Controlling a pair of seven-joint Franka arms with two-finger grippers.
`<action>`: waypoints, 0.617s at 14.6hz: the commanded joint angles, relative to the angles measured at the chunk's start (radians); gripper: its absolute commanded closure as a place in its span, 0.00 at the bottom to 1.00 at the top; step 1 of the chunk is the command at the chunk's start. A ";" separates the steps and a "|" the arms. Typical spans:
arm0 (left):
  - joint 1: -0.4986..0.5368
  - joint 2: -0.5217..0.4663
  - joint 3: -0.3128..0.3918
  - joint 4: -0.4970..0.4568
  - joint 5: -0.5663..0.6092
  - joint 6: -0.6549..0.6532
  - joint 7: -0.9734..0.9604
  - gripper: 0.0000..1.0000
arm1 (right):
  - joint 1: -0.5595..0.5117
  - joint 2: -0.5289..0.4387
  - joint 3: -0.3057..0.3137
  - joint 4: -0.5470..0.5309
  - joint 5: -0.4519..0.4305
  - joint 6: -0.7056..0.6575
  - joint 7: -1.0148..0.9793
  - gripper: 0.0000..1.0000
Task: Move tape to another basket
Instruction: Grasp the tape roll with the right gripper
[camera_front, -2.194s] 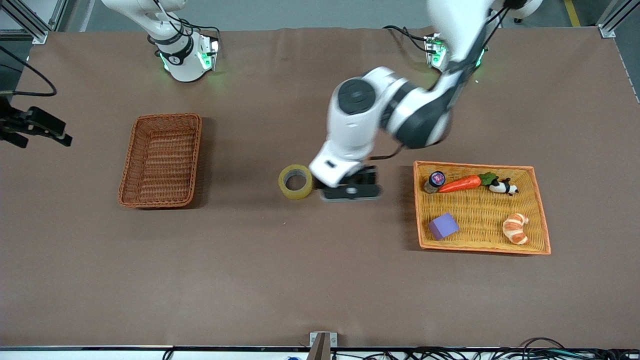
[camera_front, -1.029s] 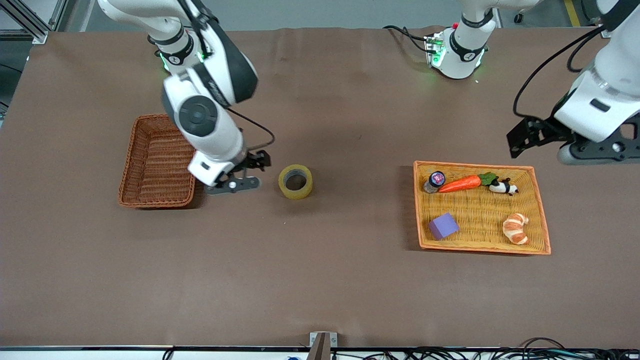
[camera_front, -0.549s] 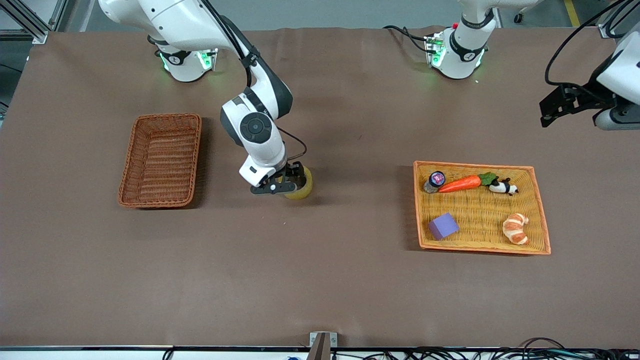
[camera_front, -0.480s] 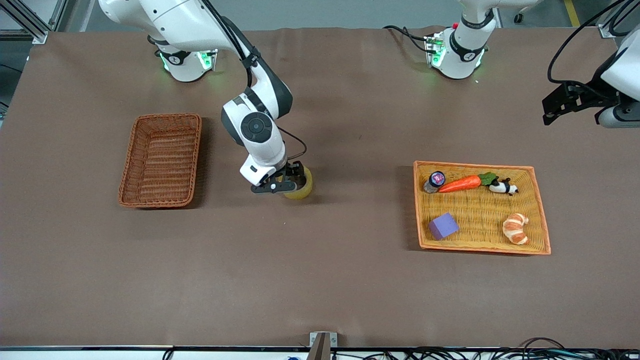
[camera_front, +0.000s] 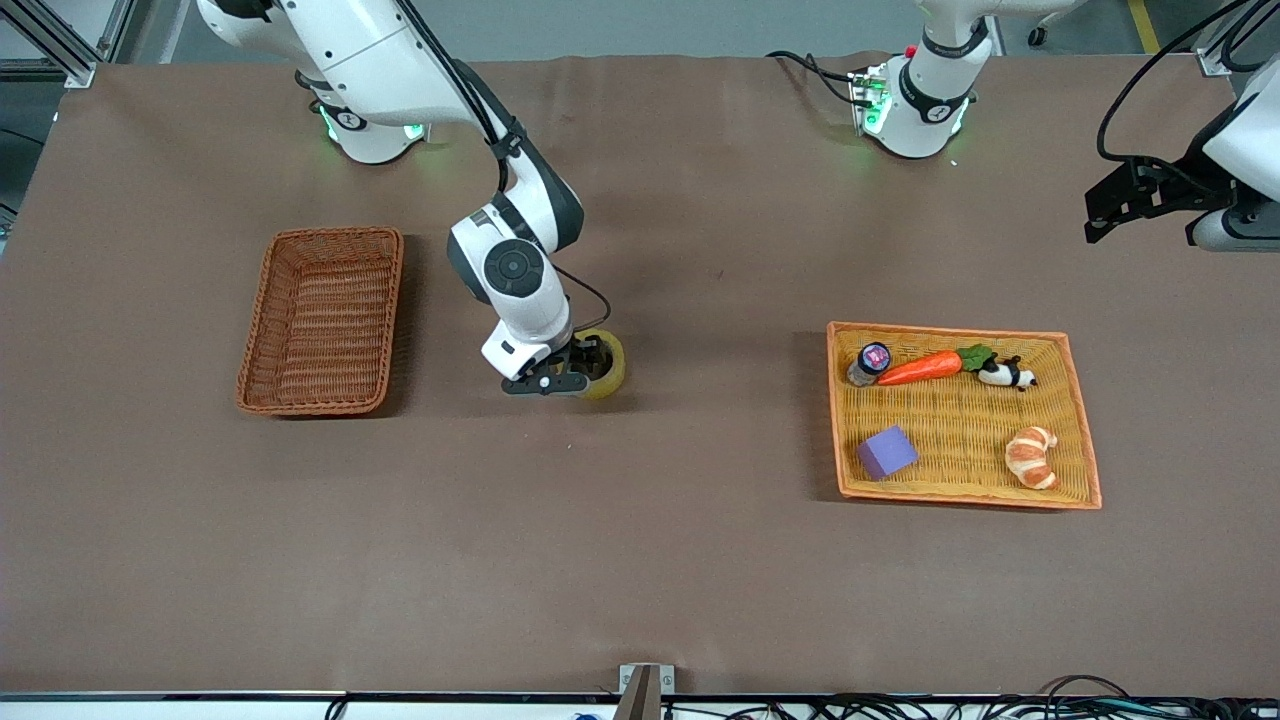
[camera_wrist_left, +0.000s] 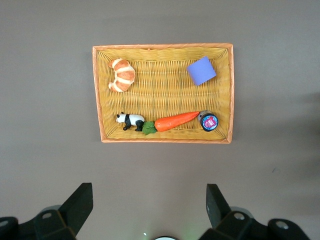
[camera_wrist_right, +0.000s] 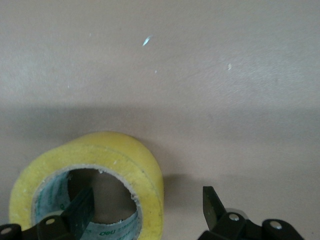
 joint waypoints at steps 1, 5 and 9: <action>0.002 -0.022 0.002 -0.020 -0.018 -0.001 0.022 0.00 | 0.013 0.010 -0.003 -0.004 -0.054 0.008 0.057 0.51; 0.002 -0.016 0.002 -0.015 -0.033 0.005 0.022 0.00 | 0.010 0.010 0.000 -0.002 -0.149 0.007 0.141 1.00; 0.002 -0.016 0.001 -0.017 -0.035 0.005 0.022 0.00 | -0.048 -0.065 0.002 0.050 -0.148 -0.118 0.129 1.00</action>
